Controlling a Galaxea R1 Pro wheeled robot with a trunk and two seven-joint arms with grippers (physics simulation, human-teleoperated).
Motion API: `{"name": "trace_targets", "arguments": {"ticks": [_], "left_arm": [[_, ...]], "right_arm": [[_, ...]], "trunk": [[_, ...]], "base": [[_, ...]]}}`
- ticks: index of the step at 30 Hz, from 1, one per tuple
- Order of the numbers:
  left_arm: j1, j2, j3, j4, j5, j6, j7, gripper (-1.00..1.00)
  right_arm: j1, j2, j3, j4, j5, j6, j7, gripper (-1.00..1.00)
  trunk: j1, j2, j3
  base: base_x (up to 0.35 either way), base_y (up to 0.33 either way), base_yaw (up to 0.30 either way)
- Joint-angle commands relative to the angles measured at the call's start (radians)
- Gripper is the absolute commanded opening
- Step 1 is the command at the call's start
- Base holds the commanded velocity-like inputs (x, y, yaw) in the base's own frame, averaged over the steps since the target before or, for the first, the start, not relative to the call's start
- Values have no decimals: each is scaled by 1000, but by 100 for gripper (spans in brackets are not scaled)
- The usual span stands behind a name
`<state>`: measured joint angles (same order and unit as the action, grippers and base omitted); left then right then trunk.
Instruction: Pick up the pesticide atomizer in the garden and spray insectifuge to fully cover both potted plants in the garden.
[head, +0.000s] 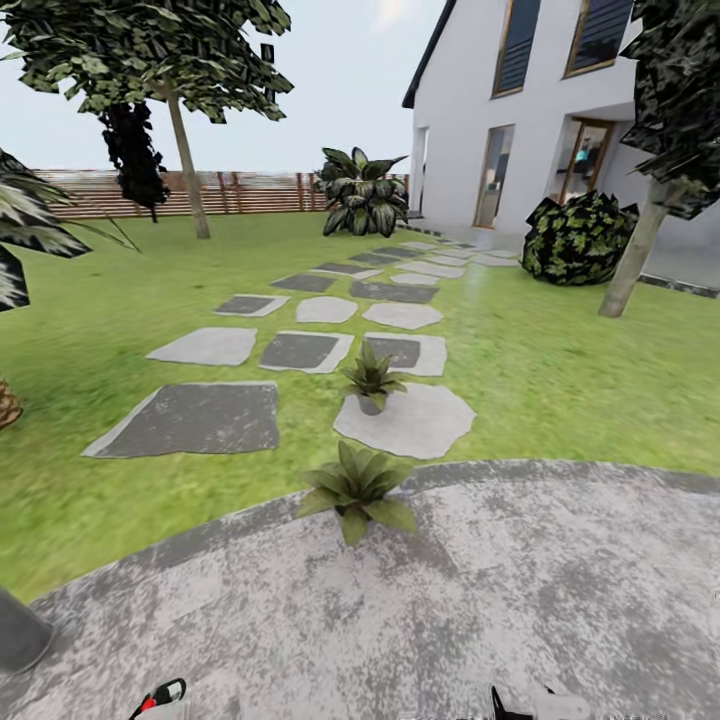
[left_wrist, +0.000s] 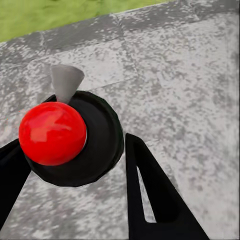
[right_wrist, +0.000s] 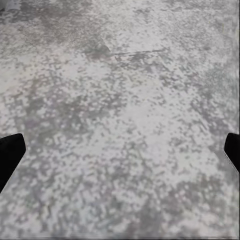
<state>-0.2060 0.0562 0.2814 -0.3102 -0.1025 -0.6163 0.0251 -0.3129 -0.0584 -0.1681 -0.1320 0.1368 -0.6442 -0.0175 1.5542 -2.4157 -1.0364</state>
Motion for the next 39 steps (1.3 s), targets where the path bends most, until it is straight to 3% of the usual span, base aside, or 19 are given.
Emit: {"name": "trace_targets", "arguments": {"ticks": [1,13,21,26,30,39], "left_arm": [[-1,0,6,0,-11,-3,3,-100],[-1,2,7,2,-10,-2,1,-100],[0,2,4,2,-14,-2,-1,-100],[-23,2,14,15,-47,20,-29,-100],[0,2,31,18,-21,-2,-6,-100],[0,5,12,3,28,-29,33,-100]], "right_arm": [[-1,0,-7,1,10,-3,-2,100],[-1,2,-7,2,11,-3,-2,100],[-1,2,-4,-2,13,0,6,100],[-29,30,-17,-30,43,18,34,100],[-45,49,-19,-13,22,-2,11,100],[-48,50,-19,-8,-30,-6,-39,100]], "trunk": [[0,0,-1],[0,0,-1],[0,0,-1],[0,0,-1],[0,0,-1],[0,0,-1]], "base": [[0,0,-300],[177,-51,-288],[164,-89,-32],[0,0,0],[0,0,0],[0,0,0]]}}
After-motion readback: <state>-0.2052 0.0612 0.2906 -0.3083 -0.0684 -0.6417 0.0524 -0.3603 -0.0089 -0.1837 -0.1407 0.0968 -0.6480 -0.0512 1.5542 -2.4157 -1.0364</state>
